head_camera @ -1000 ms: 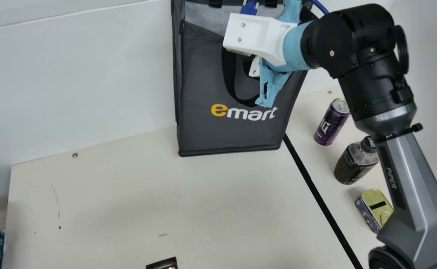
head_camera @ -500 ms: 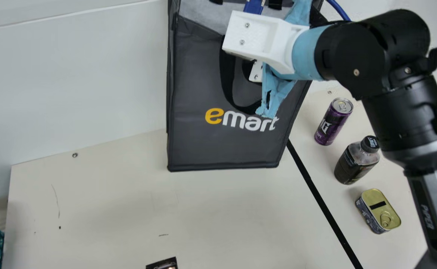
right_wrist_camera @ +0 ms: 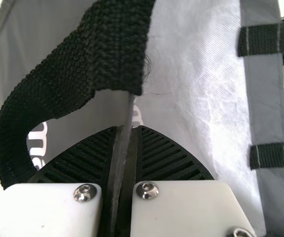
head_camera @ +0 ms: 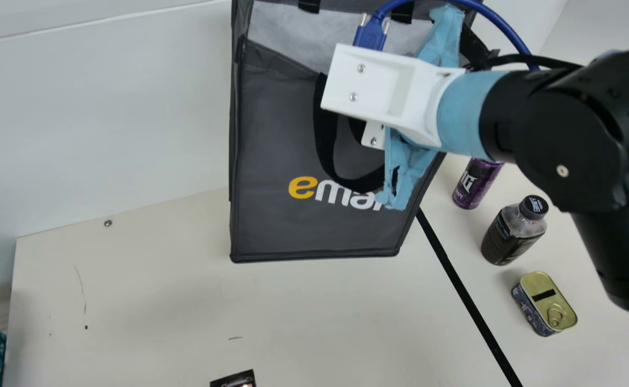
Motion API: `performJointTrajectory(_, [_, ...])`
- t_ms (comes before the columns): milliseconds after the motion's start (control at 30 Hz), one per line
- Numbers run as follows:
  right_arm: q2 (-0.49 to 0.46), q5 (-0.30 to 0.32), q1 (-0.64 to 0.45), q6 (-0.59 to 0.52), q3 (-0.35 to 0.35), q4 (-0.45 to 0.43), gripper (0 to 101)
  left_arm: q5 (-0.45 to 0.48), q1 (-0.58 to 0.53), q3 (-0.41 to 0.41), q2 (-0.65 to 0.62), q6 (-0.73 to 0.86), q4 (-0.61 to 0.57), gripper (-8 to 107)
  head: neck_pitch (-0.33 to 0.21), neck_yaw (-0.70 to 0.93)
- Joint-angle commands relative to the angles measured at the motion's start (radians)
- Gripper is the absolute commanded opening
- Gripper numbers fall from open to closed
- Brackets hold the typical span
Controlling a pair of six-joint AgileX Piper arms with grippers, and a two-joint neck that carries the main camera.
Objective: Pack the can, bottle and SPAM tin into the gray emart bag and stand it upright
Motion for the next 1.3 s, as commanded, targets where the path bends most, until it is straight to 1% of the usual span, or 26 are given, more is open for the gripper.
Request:
performJointTrajectory(0, [-0.021, 0.000, 0.012, 0.003, 0.020, -0.009, 0, 0.000, 0.000, 0.000, 0.000, 0.000, 0.000, 90, -0.023, -0.002])
performJointTrajectory(400, [-0.138, 0.000, 0.074, 0.013, 0.147, -0.038, 0, 0.000, 0.000, 0.000, 0.000, 0.000, 0.000, 90, -0.023, -0.002])
performJointTrajectory(700, [-0.202, 0.000, 0.111, 0.030, 0.240, -0.051, 0, 0.000, 0.000, 0.000, 0.000, 0.000, 0.000, 90, -0.023, -0.002])
performJointTrajectory(1000, [-0.234, 0.000, 0.200, 0.093, 0.316, -0.090, 0, 0.000, 0.000, 0.000, 0.000, 0.000, 0.000, 90, -0.023, -0.002])
performJointTrajectory(1267, [-0.235, 0.000, 0.303, 0.179, 0.361, -0.137, 0, 0.000, 0.000, 0.000, 0.000, 0.000, 0.000, 90, -0.023, -0.002])
